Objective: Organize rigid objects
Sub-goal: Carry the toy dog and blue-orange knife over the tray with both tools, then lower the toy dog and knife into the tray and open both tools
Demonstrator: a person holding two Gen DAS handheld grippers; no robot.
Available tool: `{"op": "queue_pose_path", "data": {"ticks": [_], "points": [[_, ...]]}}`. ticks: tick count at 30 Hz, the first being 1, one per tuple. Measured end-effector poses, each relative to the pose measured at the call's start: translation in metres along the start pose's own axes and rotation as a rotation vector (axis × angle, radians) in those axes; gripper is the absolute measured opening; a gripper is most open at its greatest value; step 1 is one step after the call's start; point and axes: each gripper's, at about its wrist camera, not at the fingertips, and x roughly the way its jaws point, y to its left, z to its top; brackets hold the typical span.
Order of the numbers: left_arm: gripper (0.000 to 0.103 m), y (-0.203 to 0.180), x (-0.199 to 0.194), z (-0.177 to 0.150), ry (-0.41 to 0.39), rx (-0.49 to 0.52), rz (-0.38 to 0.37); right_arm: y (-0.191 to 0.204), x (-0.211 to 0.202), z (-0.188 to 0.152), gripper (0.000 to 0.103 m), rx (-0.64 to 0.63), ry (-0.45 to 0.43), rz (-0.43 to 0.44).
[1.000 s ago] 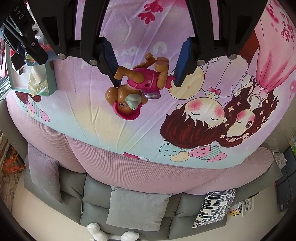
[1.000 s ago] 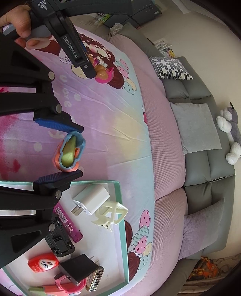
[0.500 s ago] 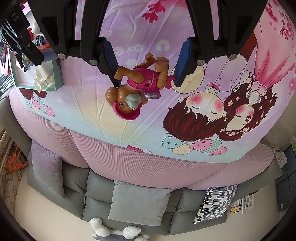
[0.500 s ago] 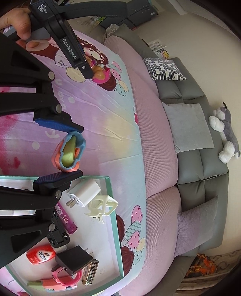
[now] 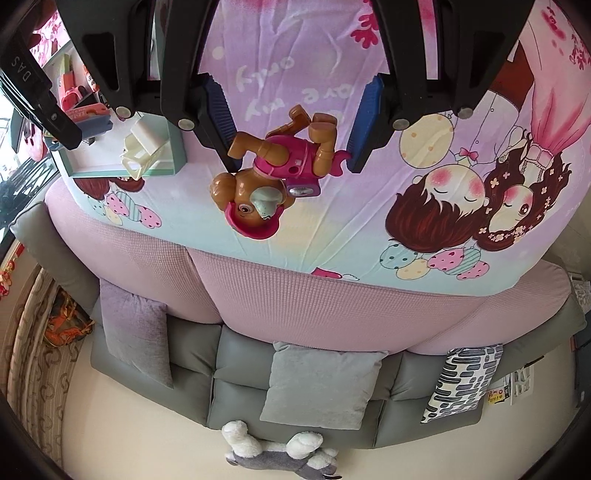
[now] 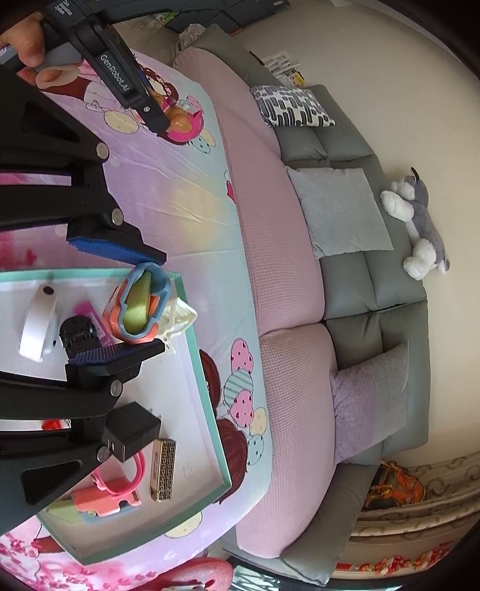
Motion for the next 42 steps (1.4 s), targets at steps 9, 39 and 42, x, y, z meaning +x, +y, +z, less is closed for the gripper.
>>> {"op": "queue_pose_path", "data": {"ticks": [9, 39, 42], "points": [[0.06, -0.051, -0.004, -0.004, 0.0, 0.088, -0.064, -0.045, -0.009, 0.003, 0.043, 0.095, -0.006, -0.038], [0.06, -0.183, 0.028, -0.049, 0.129, 0.345, -0.209, -0.148, -0.027, -0.001, 0.043, 0.287, -0.063, -0.28], [0.06, -0.186, 0.033, -0.049, 0.133, 0.344, -0.194, -0.152, -0.024, -0.002, 0.043, 0.288, -0.055, -0.298]]}}
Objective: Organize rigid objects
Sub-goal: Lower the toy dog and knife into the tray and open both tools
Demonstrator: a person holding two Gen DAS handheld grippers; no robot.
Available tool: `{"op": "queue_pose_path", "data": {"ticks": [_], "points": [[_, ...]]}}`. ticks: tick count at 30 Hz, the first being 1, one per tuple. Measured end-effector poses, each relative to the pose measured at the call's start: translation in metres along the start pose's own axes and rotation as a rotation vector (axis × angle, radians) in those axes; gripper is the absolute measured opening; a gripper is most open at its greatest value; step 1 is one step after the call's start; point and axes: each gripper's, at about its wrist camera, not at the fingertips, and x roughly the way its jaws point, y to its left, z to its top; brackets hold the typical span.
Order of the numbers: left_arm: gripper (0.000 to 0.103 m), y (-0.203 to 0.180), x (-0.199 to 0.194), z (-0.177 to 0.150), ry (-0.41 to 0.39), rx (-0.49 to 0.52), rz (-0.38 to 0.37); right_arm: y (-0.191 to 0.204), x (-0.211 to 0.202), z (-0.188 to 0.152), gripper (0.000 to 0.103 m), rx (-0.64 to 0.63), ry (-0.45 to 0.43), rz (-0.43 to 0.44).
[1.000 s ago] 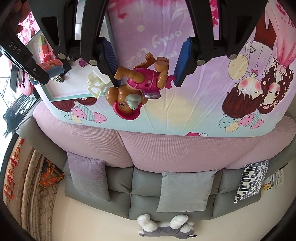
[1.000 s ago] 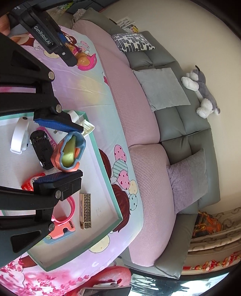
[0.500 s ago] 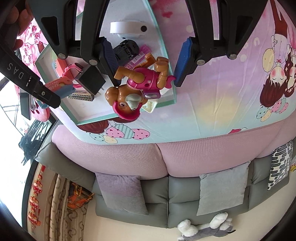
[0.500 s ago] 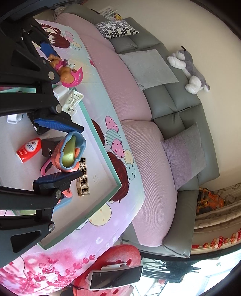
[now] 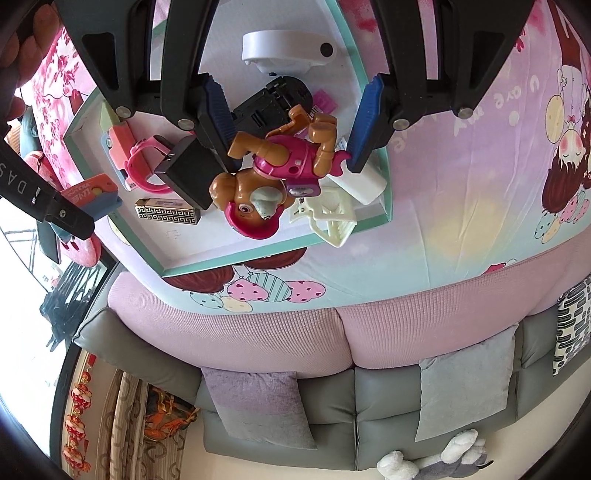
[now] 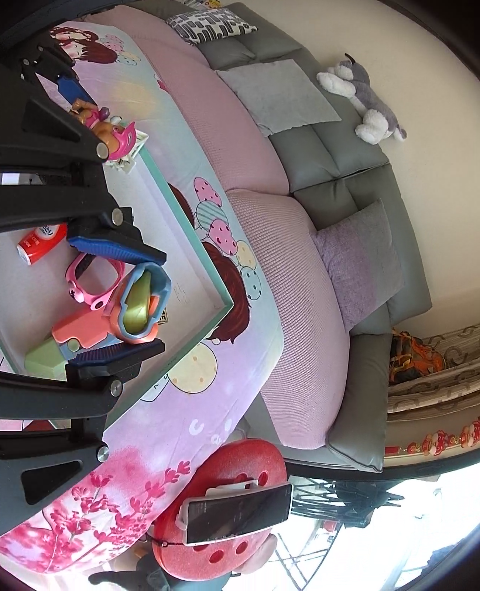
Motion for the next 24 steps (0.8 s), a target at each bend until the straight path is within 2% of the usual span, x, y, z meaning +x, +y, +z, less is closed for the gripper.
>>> {"op": "queue_pose_path", "data": {"ticks": [8, 24], "points": [[0.06, -0.007, 0.008, 0.004, -0.002, -0.018, -0.008, 0.001, 0.011, -0.002, 0.043, -0.012, 0.012, 0.006], [0.06, -0.015, 0.032, -0.004, 0.078, 0.01, 0.002, 0.008, 0.019, -0.005, 0.043, -0.047, 0.03, 0.003]]}}
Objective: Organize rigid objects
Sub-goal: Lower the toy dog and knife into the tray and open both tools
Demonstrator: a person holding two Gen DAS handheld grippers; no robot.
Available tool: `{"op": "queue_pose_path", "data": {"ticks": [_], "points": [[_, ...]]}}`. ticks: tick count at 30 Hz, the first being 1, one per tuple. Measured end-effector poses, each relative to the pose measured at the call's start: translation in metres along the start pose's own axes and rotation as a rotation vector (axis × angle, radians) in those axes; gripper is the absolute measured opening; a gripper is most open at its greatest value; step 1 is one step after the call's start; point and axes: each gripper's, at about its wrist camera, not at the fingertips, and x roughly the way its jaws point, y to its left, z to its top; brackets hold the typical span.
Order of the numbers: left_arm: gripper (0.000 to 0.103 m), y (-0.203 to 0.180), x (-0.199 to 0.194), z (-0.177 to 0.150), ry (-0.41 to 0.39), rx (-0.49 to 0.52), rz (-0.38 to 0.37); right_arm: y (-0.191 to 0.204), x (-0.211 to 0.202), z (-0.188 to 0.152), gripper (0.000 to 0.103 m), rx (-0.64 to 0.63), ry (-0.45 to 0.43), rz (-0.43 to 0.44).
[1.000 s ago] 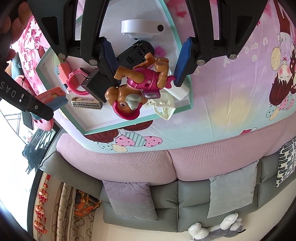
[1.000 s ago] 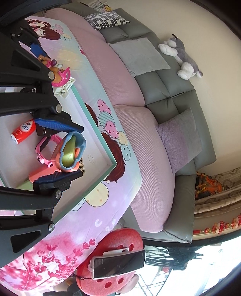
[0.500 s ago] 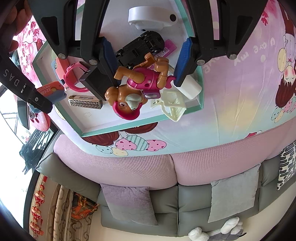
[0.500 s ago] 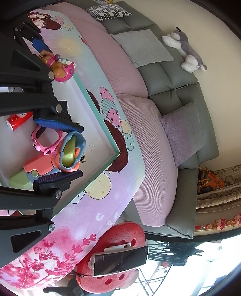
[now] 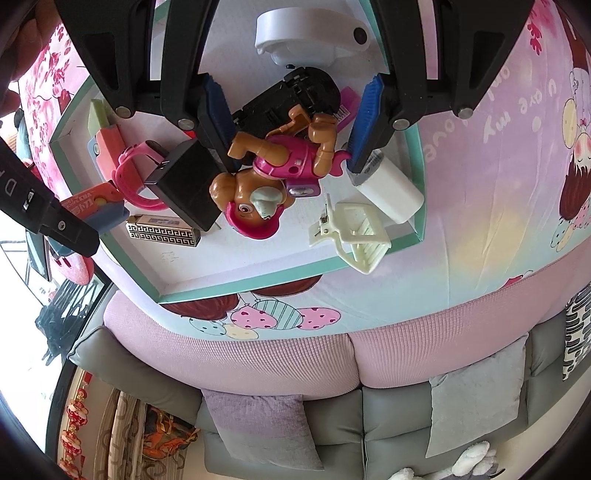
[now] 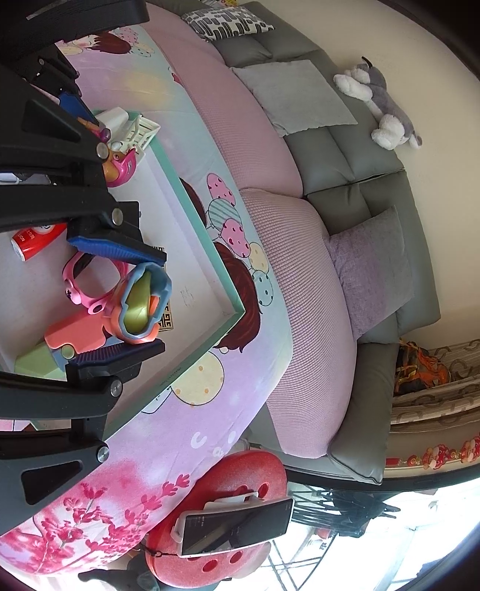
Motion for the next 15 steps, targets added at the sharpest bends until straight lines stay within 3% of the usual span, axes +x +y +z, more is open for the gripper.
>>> {"op": "queue_pose_path", "data": {"ticks": [4, 9, 15], "points": [[0.06, 0.001, -0.001, 0.001, 0.002, -0.001, 0.007, 0.0, 0.004, -0.001, 0.043, -0.024, 0.046, -0.044], [0.06, 0.005, -0.001, 0.0, 0.008, -0.008, 0.018, -0.008, 0.004, -0.002, 0.043, 0.001, 0.103, -0.008], [0.06, 0.009, -0.003, 0.0, 0.014, -0.018, 0.014, 0.002, 0.009, -0.009, 0.043, -0.096, 0.169, -0.048]]}}
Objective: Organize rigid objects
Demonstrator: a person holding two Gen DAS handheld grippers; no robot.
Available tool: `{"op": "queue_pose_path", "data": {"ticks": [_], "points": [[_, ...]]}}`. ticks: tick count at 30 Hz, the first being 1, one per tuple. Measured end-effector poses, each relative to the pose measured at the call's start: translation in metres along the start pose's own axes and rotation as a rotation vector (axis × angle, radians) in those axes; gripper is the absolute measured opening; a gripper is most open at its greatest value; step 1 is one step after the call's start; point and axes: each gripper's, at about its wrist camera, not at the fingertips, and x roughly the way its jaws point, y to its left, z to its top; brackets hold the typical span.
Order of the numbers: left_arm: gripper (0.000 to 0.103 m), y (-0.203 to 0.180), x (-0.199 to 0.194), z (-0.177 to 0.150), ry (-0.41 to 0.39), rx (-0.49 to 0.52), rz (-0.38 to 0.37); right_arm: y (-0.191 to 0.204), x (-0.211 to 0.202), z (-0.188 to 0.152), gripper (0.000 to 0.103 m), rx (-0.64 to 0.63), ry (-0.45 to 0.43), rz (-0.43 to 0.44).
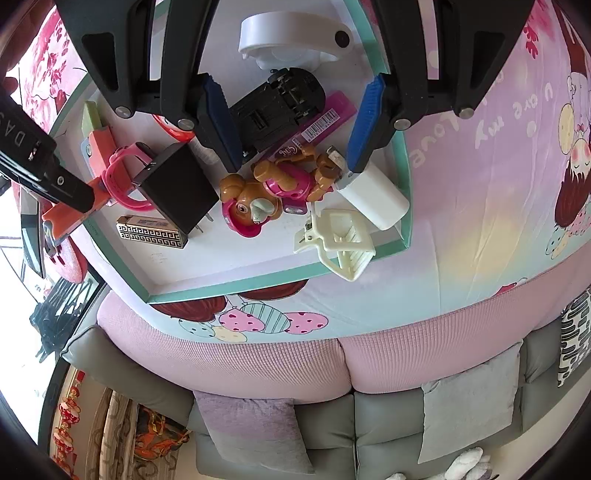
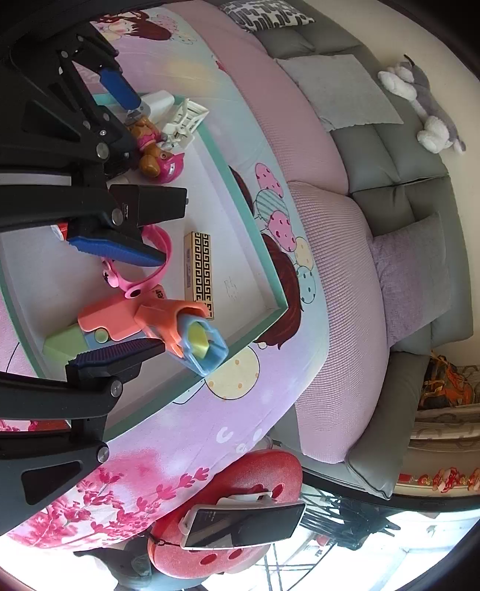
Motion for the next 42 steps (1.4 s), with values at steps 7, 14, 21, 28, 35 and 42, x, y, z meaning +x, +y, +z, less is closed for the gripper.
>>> {"op": "queue_pose_path", "data": {"ticks": [7, 14, 21, 28, 35, 42], "points": [[0.067, 0.001, -0.012, 0.004, -0.02, 0.01, 0.013, -0.007, -0.004, -0.001, 0.045, 0.004, 0.014, -0.029], [0.067, 0.012, -0.027, 0.008, -0.062, -0.015, 0.03, -0.01, -0.009, 0.002, 0.05, 0.027, -0.004, -0.018], [0.071, 0.044, -0.028, 0.008, -0.069, -0.101, 0.112, -0.003, -0.01, 0.003, 0.05, 0.013, -0.022, 0.011], [0.091, 0.075, -0.022, 0.002, -0.061, -0.193, 0.177, 0.005, -0.003, 0.003, 0.063, -0.004, -0.014, 0.03], [0.091, 0.088, -0.014, -0.004, -0.047, -0.233, 0.199, 0.016, 0.002, 0.002, 0.084, -0.033, -0.013, 0.059], [0.092, 0.097, -0.013, -0.007, -0.069, -0.265, 0.226, 0.028, 0.007, -0.001, 0.103, -0.082, -0.017, 0.066]]}}
